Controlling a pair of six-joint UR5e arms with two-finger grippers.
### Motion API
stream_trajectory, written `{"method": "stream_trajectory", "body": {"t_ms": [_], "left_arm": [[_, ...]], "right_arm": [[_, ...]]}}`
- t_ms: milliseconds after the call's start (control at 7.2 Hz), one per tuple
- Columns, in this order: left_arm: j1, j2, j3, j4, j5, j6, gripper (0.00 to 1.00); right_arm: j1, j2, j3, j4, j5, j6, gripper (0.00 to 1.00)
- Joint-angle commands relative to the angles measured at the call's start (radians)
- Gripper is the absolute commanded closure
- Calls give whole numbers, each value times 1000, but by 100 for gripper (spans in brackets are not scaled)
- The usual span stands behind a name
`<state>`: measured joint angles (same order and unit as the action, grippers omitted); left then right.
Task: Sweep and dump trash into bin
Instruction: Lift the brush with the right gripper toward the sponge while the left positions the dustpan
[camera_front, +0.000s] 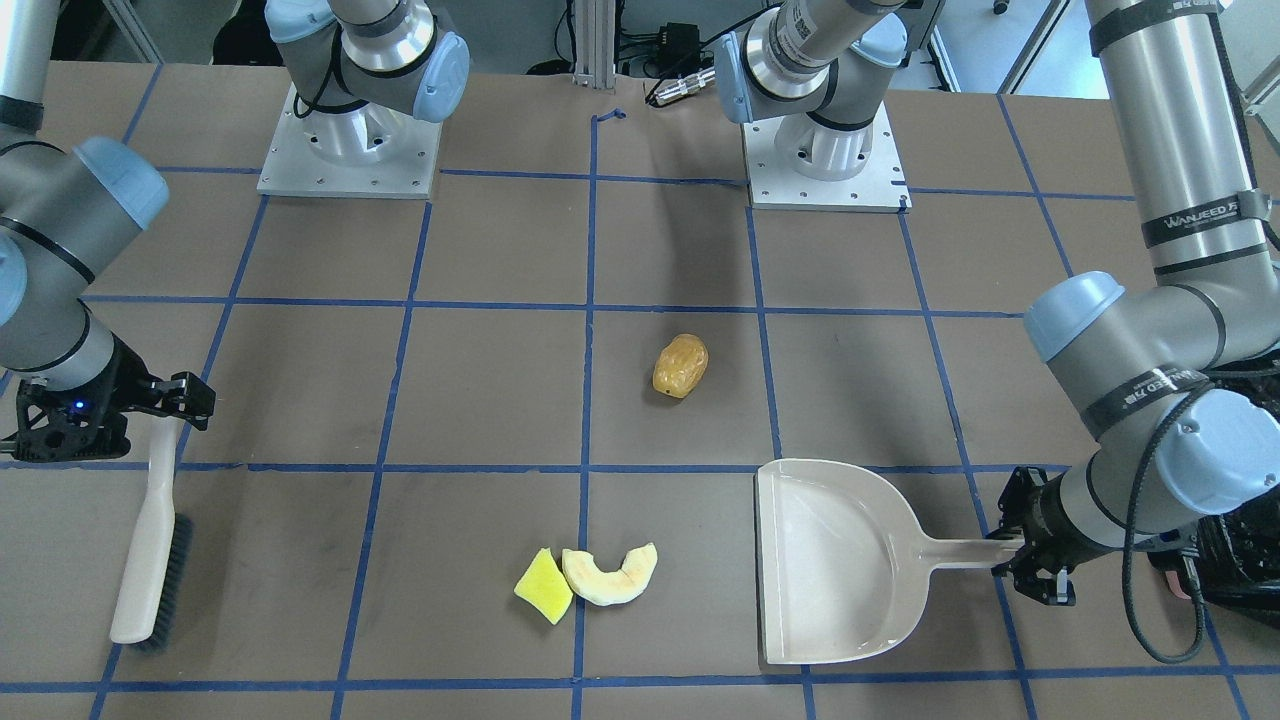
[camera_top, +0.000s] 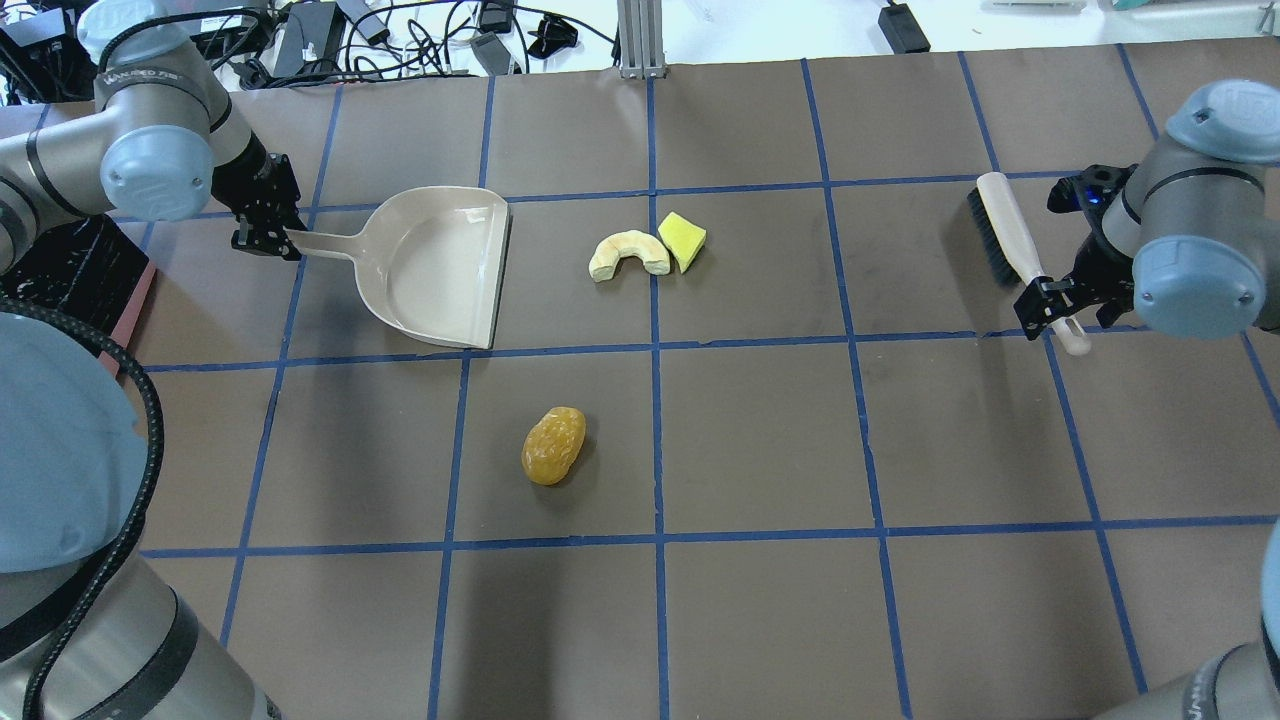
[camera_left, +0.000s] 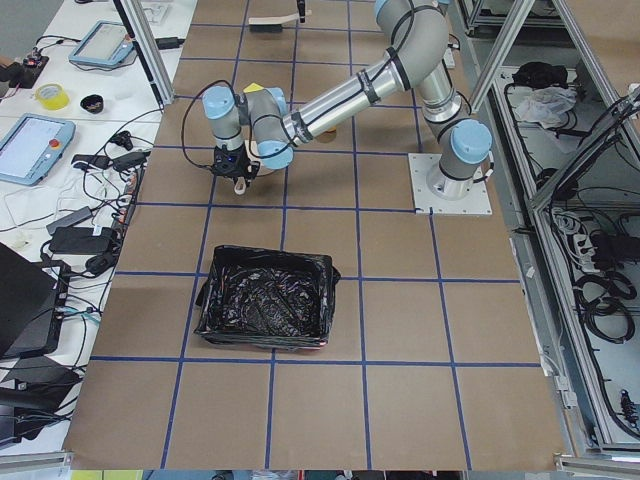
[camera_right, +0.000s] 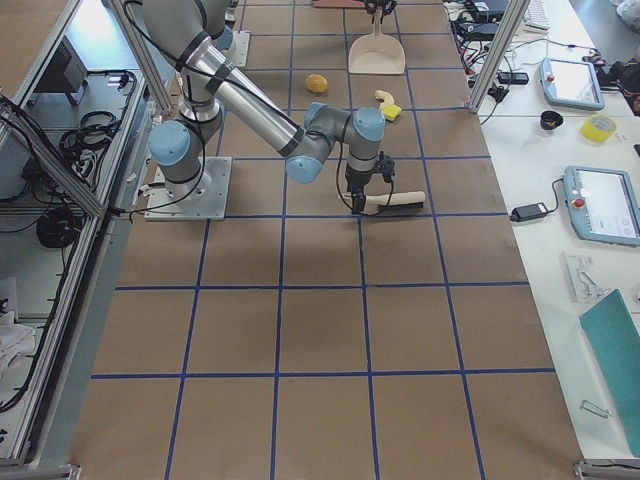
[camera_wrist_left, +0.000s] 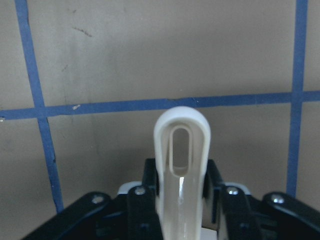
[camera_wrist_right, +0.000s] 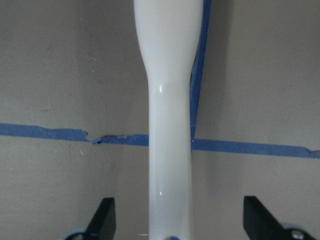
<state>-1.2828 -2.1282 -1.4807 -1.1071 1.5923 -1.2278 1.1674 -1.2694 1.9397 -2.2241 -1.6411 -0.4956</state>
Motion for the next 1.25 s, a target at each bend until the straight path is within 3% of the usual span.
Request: {"method": "stream_trajectory", "body": {"t_ms": [0,417,556,833,1111], "left_arm": [[7,4,2,1,-28,-40,100],[-15,42,14,-5,76,-131,100],[-47,59,17,-5,95,-151,100],[-122,64,40,-36,148,-223,100],[-176,60,53,-72,160,-267,100]], "right_arm": [[0,8,1,-8,1,29,19],[1,-4,-4,-29,7,35,19],[2,-4,-2,-29,7,35,28],[2,-2,-1,-26,17,29,33],[2,-4,2,-28,30,25,49]]}}
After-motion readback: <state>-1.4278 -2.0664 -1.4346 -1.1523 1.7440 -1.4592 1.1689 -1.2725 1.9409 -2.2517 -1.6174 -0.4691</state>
